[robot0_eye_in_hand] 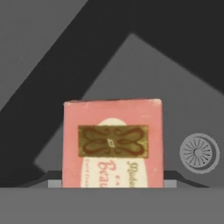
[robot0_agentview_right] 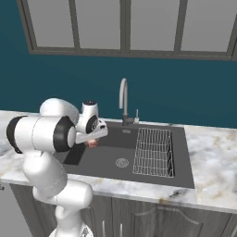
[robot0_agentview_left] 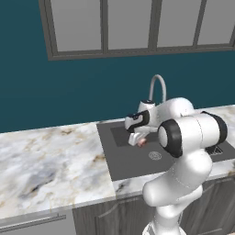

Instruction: Pick up the bar soap and dish brush from the sink, and place them back in the cabinet, and close the cabinet door.

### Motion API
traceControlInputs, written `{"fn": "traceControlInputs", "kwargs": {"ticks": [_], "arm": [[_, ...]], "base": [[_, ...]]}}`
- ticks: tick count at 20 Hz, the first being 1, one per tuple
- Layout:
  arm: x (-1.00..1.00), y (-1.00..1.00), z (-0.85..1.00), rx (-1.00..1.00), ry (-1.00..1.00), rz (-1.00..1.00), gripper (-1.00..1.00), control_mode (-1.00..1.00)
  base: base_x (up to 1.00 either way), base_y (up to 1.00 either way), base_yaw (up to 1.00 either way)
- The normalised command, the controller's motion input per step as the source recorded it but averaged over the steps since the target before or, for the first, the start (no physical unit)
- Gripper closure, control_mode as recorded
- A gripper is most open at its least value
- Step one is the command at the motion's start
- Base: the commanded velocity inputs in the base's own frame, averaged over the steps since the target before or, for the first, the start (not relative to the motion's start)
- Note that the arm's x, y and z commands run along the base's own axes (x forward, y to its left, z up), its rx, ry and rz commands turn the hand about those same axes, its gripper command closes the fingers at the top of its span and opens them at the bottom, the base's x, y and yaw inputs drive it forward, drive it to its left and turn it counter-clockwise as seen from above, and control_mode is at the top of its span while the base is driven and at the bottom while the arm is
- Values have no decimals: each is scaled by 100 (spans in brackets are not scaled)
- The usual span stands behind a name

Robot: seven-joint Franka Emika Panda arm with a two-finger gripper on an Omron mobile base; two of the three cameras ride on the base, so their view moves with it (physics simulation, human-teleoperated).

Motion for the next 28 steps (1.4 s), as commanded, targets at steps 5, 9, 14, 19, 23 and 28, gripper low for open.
{"fn": "traceControlInputs", "kwargs": {"ticks": [5, 9, 14, 19, 23, 28], "arm": [[-26, 0, 52, 0, 0, -5, 100, -100], [-31, 0, 49, 0, 0, -7, 100, -100], [-36, 0, 51, 0, 0, -12, 100, -100], [-40, 0, 63, 0, 0, -17, 100, -100], [-48, 0, 50, 0, 0, -15, 100, -100], [-65, 0, 37, 0, -3, -10, 100, -100]], "base": [[0, 0, 0], [0, 0, 0], [0, 0, 0], [0, 0, 0], [0, 0, 0], [0, 0, 0]]}}
